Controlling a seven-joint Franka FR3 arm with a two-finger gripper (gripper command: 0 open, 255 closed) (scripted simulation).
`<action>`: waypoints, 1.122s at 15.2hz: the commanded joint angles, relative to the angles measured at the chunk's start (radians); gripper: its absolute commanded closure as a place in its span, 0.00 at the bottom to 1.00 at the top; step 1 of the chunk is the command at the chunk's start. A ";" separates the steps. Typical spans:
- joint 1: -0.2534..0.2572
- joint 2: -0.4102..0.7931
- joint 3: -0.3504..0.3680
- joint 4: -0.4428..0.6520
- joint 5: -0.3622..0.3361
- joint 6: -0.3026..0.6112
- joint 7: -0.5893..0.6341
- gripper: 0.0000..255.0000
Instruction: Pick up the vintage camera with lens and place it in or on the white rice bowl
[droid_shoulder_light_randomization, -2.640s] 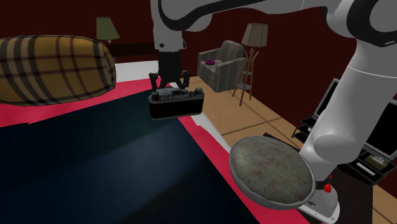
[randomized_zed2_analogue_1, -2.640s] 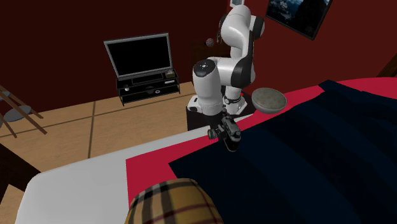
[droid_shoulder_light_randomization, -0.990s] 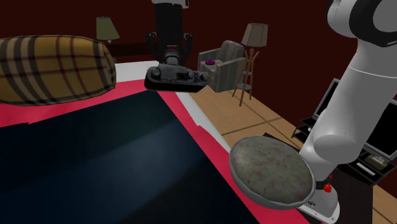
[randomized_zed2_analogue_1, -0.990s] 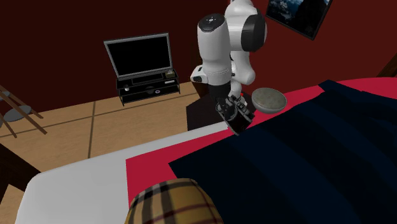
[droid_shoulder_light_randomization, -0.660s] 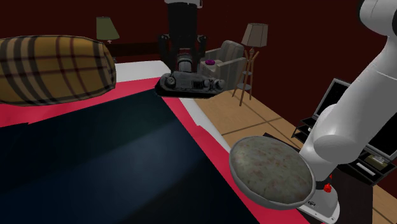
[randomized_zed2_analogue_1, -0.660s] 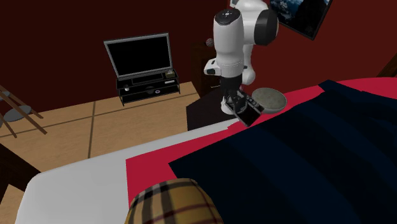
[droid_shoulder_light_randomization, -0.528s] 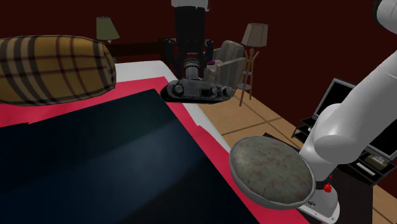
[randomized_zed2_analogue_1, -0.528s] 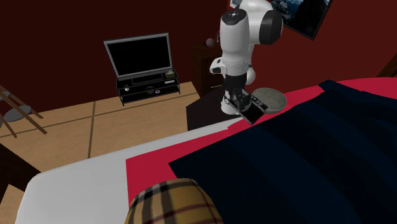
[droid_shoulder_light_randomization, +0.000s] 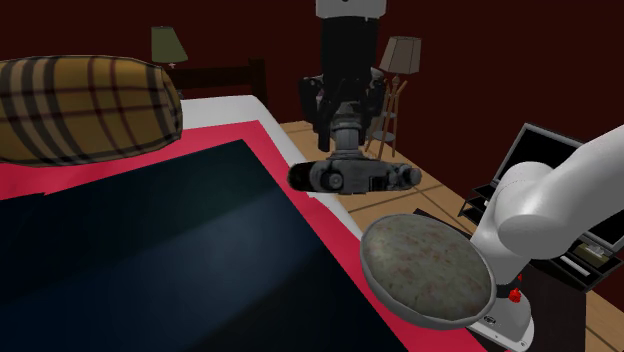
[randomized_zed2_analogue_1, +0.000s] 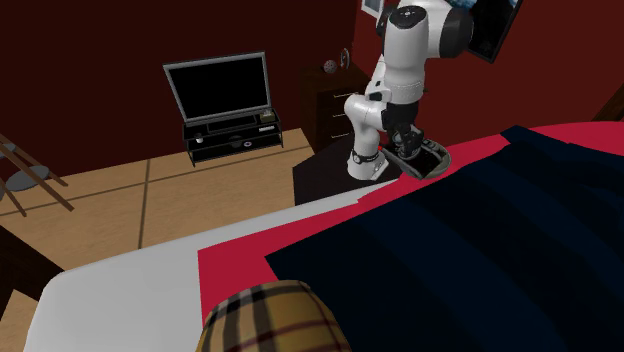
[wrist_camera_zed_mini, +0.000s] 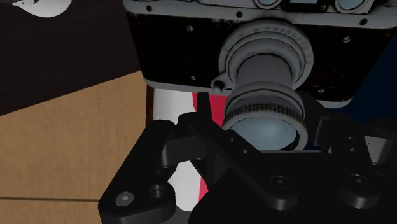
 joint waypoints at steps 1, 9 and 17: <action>0.019 -0.065 0.003 -0.045 0.026 -0.013 0.017 1.00; 0.109 -0.309 0.030 -0.185 0.131 -0.085 0.115 1.00; 0.134 -0.372 0.058 -0.308 0.166 -0.022 0.110 1.00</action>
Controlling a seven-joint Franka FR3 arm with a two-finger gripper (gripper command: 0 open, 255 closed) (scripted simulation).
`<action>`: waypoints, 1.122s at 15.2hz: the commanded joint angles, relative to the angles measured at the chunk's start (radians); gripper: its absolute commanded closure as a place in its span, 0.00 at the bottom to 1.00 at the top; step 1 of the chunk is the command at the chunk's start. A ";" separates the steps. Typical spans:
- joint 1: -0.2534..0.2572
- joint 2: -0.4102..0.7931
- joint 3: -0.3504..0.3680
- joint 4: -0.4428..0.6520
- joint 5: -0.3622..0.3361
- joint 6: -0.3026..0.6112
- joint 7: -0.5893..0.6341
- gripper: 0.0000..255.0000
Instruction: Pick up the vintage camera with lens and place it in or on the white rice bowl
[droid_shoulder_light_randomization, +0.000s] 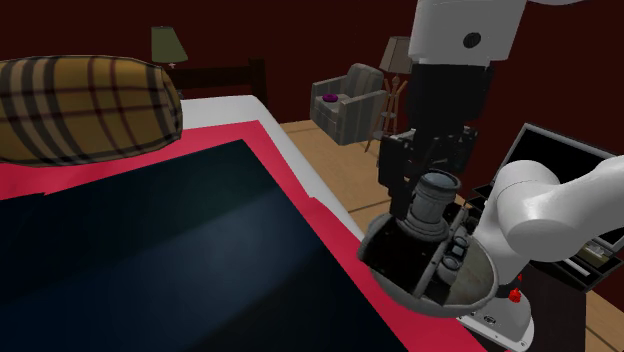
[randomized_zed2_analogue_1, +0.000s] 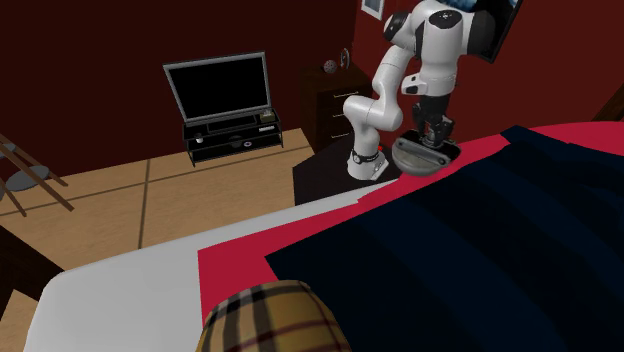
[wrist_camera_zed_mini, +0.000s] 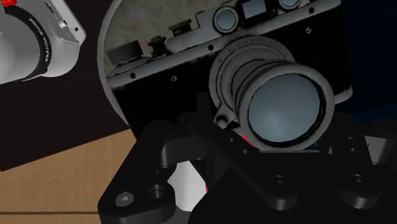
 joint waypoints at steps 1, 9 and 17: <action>0.007 -0.010 0.007 -0.044 -0.003 -0.002 -0.006 1.00; 0.041 -0.009 0.002 -0.085 -0.008 0.039 0.003 1.00; 0.054 0.014 0.001 -0.090 -0.015 0.065 0.008 0.00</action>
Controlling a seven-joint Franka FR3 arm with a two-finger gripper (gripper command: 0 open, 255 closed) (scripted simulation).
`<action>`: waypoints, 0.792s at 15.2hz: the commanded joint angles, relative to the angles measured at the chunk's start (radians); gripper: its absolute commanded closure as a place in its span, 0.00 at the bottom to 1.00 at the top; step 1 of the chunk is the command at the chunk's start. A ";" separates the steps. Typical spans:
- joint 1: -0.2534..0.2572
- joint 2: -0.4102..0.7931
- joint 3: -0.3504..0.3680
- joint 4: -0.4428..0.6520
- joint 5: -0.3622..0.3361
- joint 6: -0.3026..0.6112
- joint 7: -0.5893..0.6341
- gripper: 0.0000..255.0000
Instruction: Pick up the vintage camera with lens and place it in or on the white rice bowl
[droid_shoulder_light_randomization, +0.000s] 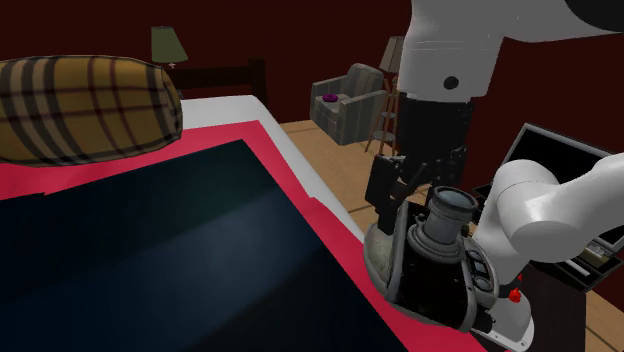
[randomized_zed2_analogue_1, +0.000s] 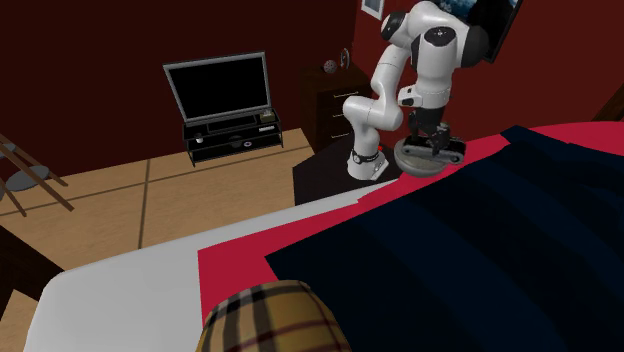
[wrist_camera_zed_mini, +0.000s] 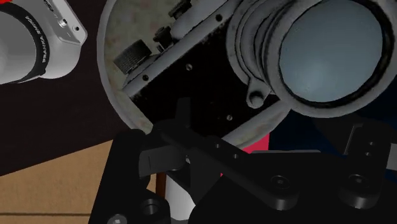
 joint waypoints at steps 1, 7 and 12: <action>0.006 -0.012 -0.005 0.000 -0.002 -0.025 0.007 0.00; -0.010 0.035 -0.052 0.141 -0.045 -0.125 0.019 0.00; -0.010 0.035 -0.052 0.141 -0.045 -0.125 0.019 0.00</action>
